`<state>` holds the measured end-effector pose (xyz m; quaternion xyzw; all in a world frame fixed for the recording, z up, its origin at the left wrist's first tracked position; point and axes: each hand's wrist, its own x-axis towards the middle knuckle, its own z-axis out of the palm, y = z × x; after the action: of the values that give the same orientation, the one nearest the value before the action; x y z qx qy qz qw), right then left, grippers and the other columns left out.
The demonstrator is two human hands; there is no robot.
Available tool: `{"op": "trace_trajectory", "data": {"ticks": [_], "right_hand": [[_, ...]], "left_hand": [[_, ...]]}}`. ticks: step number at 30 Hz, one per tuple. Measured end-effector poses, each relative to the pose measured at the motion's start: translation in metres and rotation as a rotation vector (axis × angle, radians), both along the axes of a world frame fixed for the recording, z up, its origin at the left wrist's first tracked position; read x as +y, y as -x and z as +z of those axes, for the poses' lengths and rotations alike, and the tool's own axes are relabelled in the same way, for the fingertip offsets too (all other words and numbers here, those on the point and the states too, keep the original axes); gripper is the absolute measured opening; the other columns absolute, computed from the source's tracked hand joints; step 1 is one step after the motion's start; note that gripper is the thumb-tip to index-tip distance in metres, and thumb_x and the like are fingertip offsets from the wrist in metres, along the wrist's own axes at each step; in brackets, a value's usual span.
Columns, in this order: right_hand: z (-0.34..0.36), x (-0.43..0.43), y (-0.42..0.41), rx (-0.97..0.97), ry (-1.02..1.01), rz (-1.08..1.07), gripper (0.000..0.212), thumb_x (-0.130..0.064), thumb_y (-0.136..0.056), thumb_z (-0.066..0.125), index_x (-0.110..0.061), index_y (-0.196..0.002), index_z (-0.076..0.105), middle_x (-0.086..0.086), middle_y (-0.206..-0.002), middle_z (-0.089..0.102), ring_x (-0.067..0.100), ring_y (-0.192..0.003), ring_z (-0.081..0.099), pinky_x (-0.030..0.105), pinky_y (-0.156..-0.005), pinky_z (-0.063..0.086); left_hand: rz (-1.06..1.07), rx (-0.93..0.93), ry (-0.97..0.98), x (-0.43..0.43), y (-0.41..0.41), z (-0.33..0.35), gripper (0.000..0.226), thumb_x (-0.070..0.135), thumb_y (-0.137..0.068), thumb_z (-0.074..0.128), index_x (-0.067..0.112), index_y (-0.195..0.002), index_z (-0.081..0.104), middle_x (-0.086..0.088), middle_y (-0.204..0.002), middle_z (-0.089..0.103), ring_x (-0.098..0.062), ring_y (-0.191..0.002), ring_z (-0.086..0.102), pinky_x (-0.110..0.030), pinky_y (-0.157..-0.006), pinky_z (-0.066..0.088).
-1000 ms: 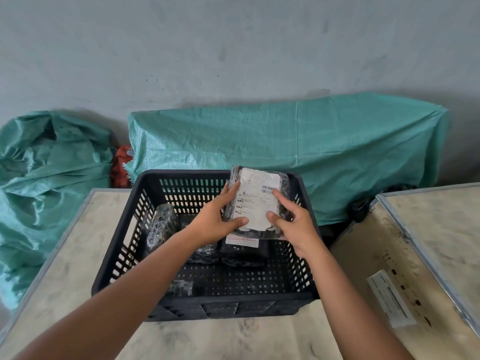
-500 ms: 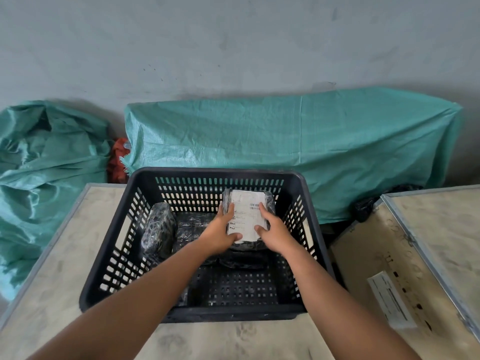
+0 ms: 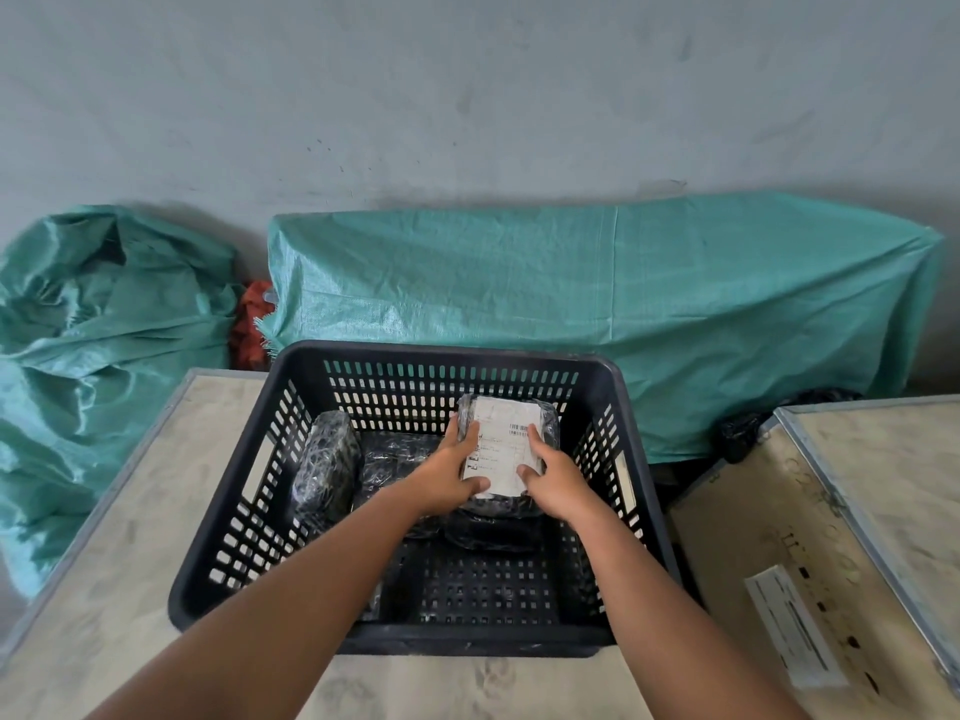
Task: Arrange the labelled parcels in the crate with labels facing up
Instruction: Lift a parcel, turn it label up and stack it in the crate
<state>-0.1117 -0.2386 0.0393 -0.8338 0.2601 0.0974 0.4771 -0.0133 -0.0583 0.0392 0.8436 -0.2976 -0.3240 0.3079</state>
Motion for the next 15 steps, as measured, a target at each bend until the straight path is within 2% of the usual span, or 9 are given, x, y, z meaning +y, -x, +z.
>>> {"op": "trace_trajectory", "data": {"ticks": [3,7,10,11,12,14,15], "right_hand": [[0.0,0.002,0.002,-0.006,-0.018,-0.014,0.073,-0.019,-0.105,0.055,-0.036,-0.162,0.013,-0.001,-0.162,0.038,0.001,-0.091,0.052,0.007,-0.058,0.046],[0.001,0.003,0.004,-0.025,-0.051,-0.03,0.071,-0.02,-0.105,0.055,-0.041,-0.161,0.015,0.0,-0.163,0.036,0.005,-0.105,0.051,0.007,-0.061,0.041],[0.003,0.002,0.008,-0.049,-0.079,-0.046,0.071,-0.019,-0.104,0.057,-0.043,-0.16,0.021,-0.002,-0.164,0.035,0.003,-0.102,0.055,0.008,-0.063,0.044],[0.005,0.002,0.009,-0.06,-0.078,-0.056,0.07,-0.019,-0.103,0.058,-0.042,-0.159,0.023,-0.002,-0.164,0.034,0.005,-0.105,0.057,0.009,-0.069,0.046],[0.006,0.003,0.011,-0.071,-0.074,-0.07,0.069,-0.019,-0.102,0.059,-0.041,-0.159,0.026,-0.002,-0.164,0.034,0.011,-0.116,0.058,0.011,-0.08,0.048],[0.009,0.004,0.015,-0.09,-0.054,-0.095,0.068,-0.018,-0.101,0.061,-0.035,-0.159,0.03,0.0,-0.165,0.033,0.022,-0.14,0.046,0.024,-0.102,0.045],[0.01,0.004,0.017,-0.093,-0.035,-0.101,0.068,-0.017,-0.101,0.062,-0.031,-0.16,0.031,0.001,-0.165,0.033,0.024,-0.144,0.042,0.029,-0.108,0.042]], "left_hand": [[0.023,0.019,0.025,0.002,0.002,-0.002,0.096,0.026,-0.096,0.069,0.032,-0.163,0.0,0.01,-0.164,-0.031,-0.024,-0.155,0.013,-0.027,-0.112,0.029],[0.04,0.049,0.045,0.003,0.001,-0.002,0.095,0.024,-0.096,0.07,0.034,-0.163,0.002,0.012,-0.165,-0.028,-0.024,-0.155,0.009,-0.027,-0.111,0.028],[0.048,0.058,0.034,0.001,0.002,0.004,0.098,0.023,-0.094,0.072,0.03,-0.163,0.004,0.008,-0.167,-0.025,-0.025,-0.155,0.009,-0.032,-0.117,0.028],[0.055,0.053,0.043,0.001,0.002,0.007,0.099,0.024,-0.092,0.074,0.028,-0.164,0.006,0.006,-0.168,-0.02,-0.025,-0.156,0.008,-0.035,-0.119,0.026],[0.065,0.044,0.057,0.002,0.002,0.01,0.1,0.025,-0.09,0.076,0.026,-0.164,0.009,0.003,-0.17,-0.013,-0.024,-0.156,0.006,-0.039,-0.122,0.022],[0.118,0.029,0.1,0.01,0.004,0.017,0.1,0.031,-0.087,0.078,0.026,-0.163,0.014,0.0,-0.171,0.006,-0.023,-0.156,0.009,-0.048,-0.125,0.018],[0.158,0.019,0.126,0.015,0.006,0.021,0.098,0.033,-0.088,0.078,0.027,-0.163,0.016,-0.001,-0.17,0.015,-0.024,-0.155,0.017,-0.05,-0.124,0.023]]}}
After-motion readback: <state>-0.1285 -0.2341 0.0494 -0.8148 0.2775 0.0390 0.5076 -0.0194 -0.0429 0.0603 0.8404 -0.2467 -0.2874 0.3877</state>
